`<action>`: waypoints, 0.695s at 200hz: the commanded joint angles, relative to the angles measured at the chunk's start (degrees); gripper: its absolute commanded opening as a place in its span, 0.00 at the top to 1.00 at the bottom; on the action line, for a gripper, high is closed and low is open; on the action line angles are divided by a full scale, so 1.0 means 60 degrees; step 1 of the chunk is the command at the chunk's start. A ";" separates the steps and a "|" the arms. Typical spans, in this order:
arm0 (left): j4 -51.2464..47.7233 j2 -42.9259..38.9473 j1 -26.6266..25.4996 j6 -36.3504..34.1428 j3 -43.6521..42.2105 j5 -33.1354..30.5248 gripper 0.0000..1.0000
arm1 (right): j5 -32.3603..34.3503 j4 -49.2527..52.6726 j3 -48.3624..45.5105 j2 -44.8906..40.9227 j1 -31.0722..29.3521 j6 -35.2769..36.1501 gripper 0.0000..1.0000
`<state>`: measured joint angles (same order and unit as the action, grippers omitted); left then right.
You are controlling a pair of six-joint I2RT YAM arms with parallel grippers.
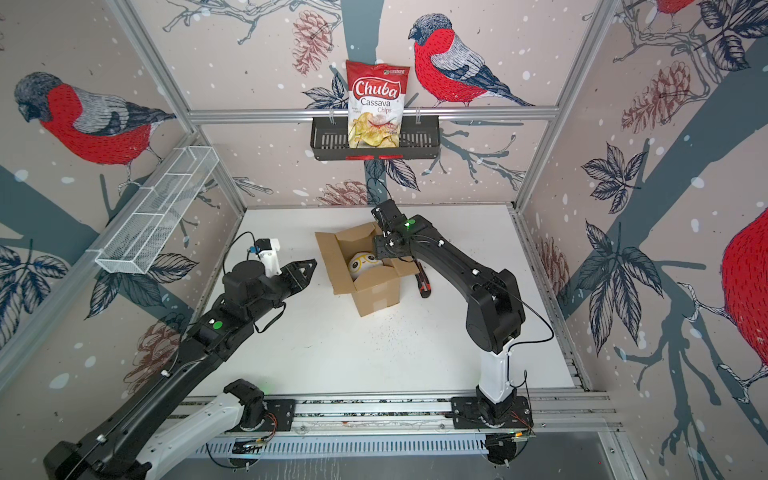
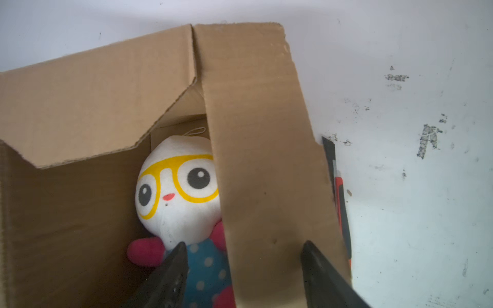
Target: Unpack the express box
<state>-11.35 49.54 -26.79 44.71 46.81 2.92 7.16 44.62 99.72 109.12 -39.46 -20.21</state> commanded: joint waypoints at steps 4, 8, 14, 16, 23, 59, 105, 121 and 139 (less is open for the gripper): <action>-0.0385 0.0530 0.0012 -0.0710 0.0504 0.0158 0.78 | -0.0090 -0.0127 -0.0124 0.0076 0.0011 0.0173 0.35; -0.0310 0.0687 0.0011 -0.0726 0.0573 0.0251 0.78 | -0.0115 -0.0133 -0.0137 0.0093 0.0002 0.0165 0.35; -0.0183 0.0909 0.0011 -0.0756 0.0658 0.0391 0.80 | -0.0148 -0.0142 -0.0139 0.0125 0.0011 0.0172 0.35; -0.0135 0.0967 0.0000 -0.0764 0.0693 0.0421 0.80 | -0.0163 -0.0135 -0.0151 0.0124 0.0003 0.0170 0.35; -0.0027 0.1209 -0.0029 -0.0796 0.0812 0.0522 0.80 | -0.0181 -0.0165 -0.0190 0.0133 -0.0014 0.0187 0.35; -0.0165 0.2244 -0.0273 -0.1004 0.1479 0.0466 0.81 | -0.0337 -0.0376 -0.0317 0.0109 -0.0010 0.0163 0.35; -0.0244 0.2952 -0.0384 -0.1027 0.1358 0.0486 0.81 | -0.0574 -0.0627 -0.0414 0.0153 0.0010 0.0104 0.35; -0.0011 0.3075 -0.0384 -0.0926 0.1069 0.0470 0.82 | -0.0660 -0.0716 -0.0488 0.0189 0.0037 0.0089 0.36; 0.0180 0.3176 -0.0384 -0.0865 0.0783 0.0436 0.82 | -0.0758 -0.0644 -0.0421 0.0268 0.0073 0.0106 0.36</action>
<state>-12.56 68.07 -29.04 39.46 53.04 5.82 4.27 41.34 97.06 110.15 -39.27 -19.51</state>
